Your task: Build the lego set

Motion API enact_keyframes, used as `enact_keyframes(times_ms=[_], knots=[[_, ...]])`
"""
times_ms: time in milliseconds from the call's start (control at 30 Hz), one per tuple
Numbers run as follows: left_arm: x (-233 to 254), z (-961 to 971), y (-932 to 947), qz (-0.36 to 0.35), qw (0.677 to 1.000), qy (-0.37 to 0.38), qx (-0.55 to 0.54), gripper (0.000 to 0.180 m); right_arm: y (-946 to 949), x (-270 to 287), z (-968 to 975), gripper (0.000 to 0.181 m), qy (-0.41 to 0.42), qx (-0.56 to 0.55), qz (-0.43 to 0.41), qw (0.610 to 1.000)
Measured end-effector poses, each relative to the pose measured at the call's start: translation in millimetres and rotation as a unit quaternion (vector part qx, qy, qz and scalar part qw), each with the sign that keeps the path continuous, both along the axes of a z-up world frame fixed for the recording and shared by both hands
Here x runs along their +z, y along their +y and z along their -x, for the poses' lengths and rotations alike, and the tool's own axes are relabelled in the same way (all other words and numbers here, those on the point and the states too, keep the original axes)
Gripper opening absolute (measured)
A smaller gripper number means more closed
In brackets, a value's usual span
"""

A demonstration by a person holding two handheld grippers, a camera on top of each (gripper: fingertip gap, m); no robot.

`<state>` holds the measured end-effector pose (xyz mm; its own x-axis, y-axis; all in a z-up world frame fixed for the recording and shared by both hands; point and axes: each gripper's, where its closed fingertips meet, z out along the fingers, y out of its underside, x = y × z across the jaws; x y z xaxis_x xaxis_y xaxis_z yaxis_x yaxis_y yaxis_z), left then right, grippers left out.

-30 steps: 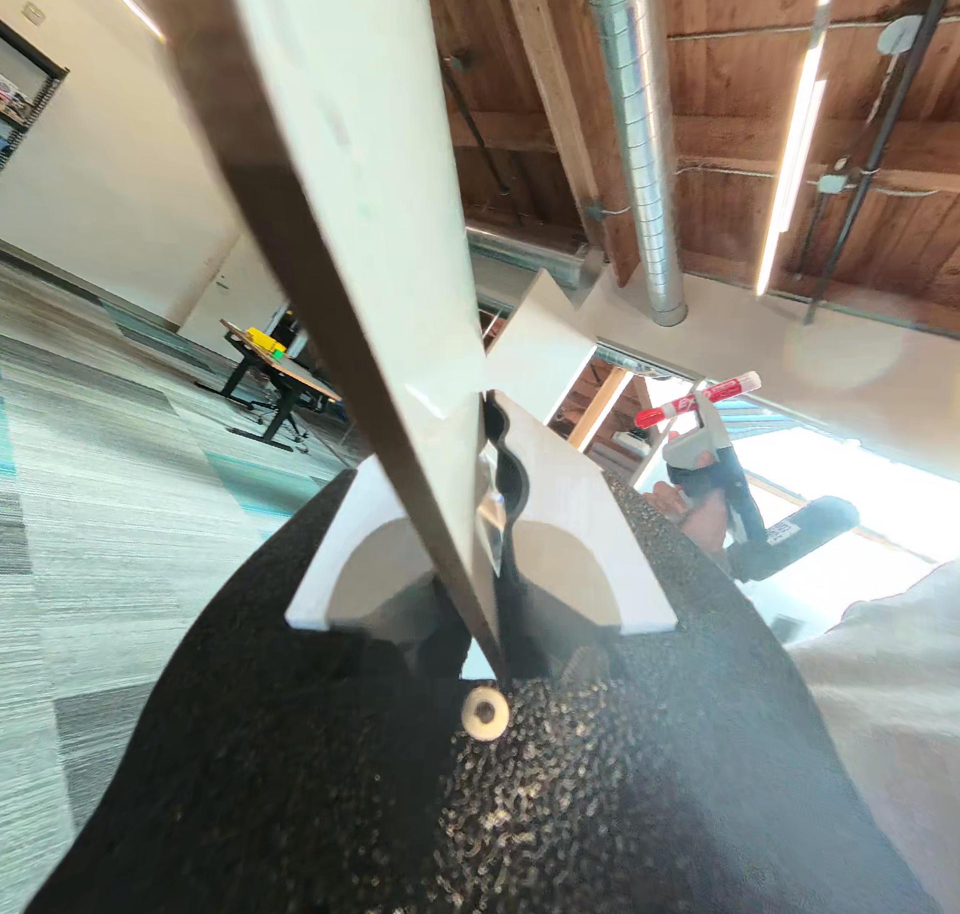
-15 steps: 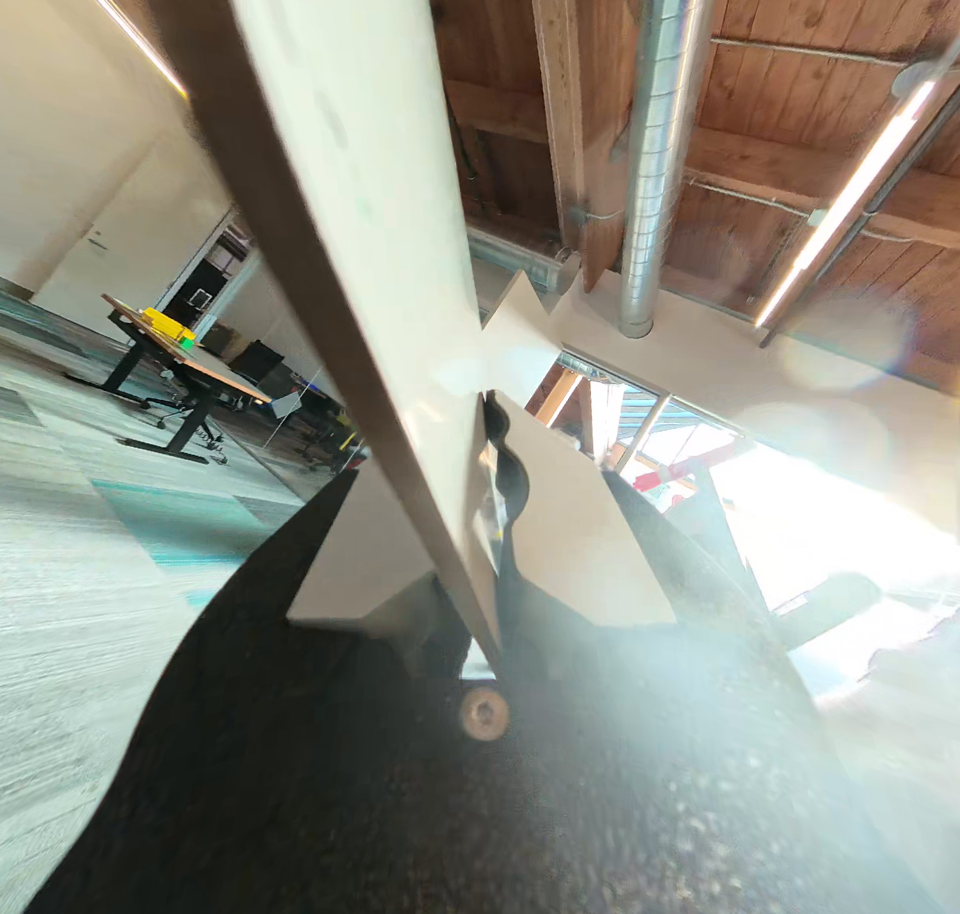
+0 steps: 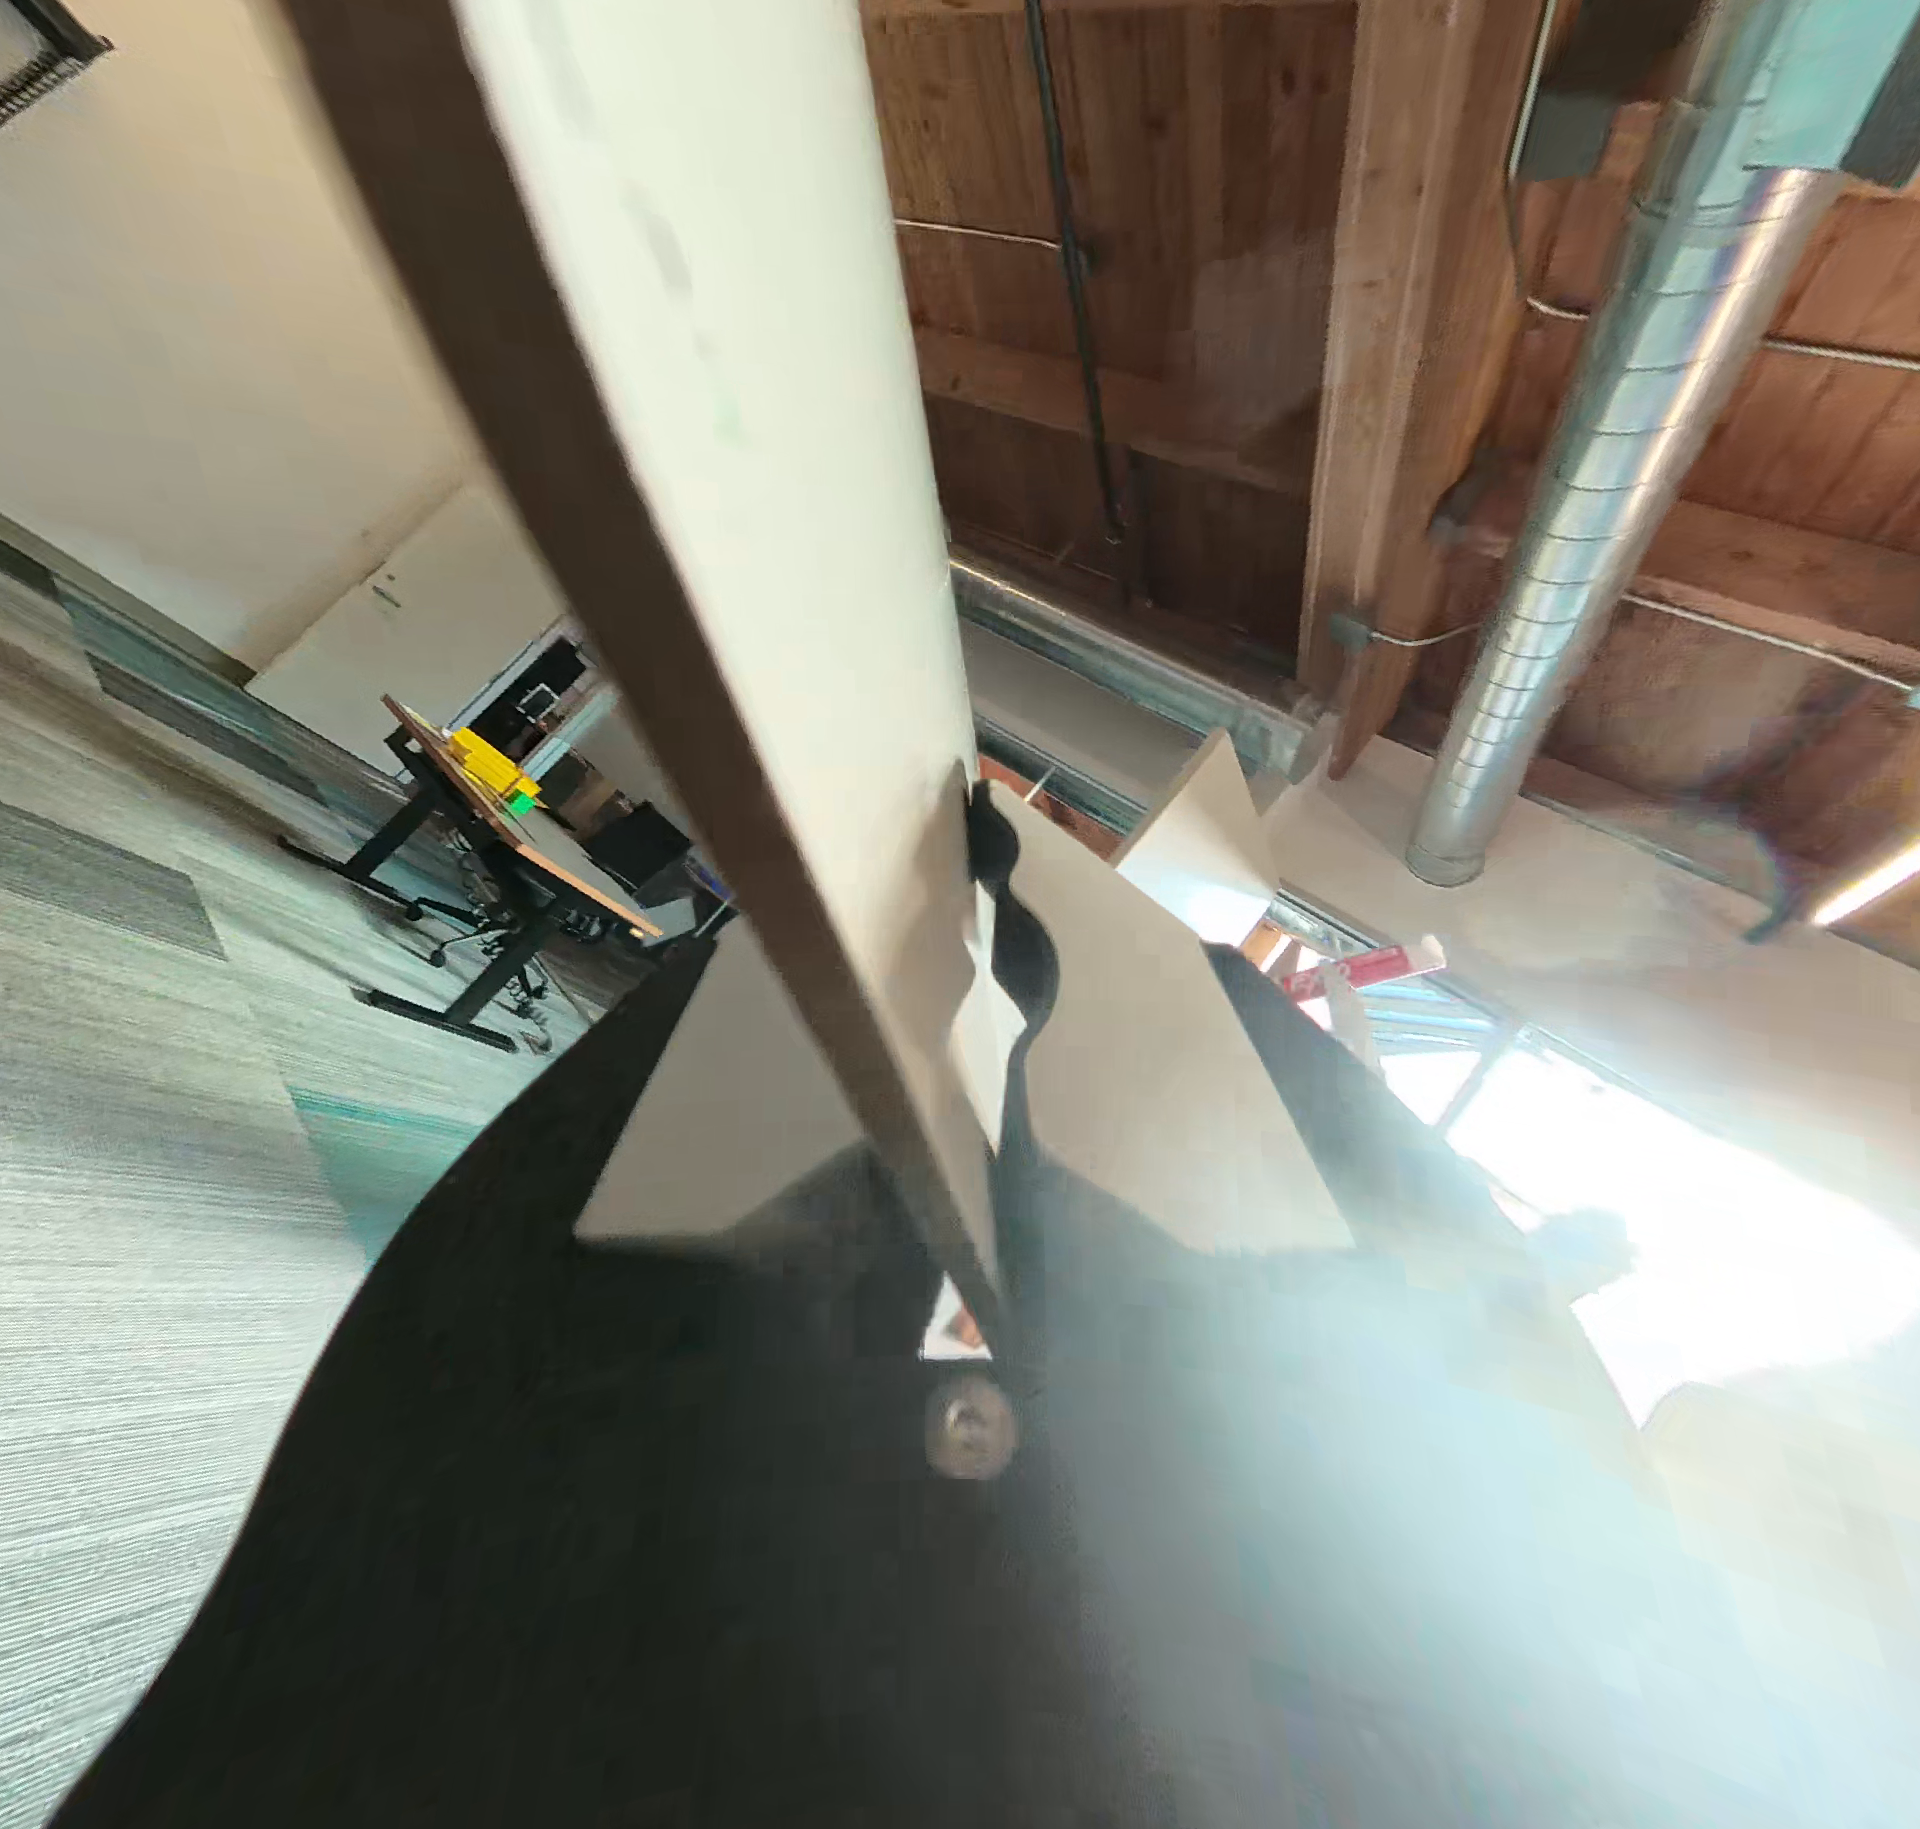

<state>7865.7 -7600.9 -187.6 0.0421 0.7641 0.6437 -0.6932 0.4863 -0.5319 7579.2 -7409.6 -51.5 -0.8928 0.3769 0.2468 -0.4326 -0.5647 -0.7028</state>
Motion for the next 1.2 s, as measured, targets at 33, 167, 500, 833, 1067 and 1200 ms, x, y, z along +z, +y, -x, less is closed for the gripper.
enact_keyframes(times_ms=[33, 167, 500, 833, 1067, 1200], knots=[[-6, 1, -24, -0.002, 1.000, -0.009, 0.014, 0.001, -37, -1, 0, 0.017, -0.004, 0.027, -0.001, 1.000], [-36, -4, -126, 0.022, 0.983, -0.138, 0.115, 0.000, -181, -17, -12, 0.016, 0.010, 0.105, -0.008, 0.994], [-64, 11, -422, 0.031, 0.933, -0.308, 0.182, 0.000, -497, -7, 3, 0.016, 0.025, 0.170, -0.001, 0.985], [-93, 91, -739, -0.026, 0.928, -0.309, 0.206, 0.001, -746, -54, 122, 0.016, 0.010, 0.118, -0.037, 0.992], [-108, 145, -918, -0.088, 0.926, -0.293, 0.223, 0.000, -960, -57, 209, 0.016, -0.003, 0.137, -0.071, 0.988], [-117, 147, -1002, -0.122, 0.921, -0.276, 0.246, 0.000, -1075, -51, 235, 0.016, 0.002, 0.171, -0.085, 0.982]])
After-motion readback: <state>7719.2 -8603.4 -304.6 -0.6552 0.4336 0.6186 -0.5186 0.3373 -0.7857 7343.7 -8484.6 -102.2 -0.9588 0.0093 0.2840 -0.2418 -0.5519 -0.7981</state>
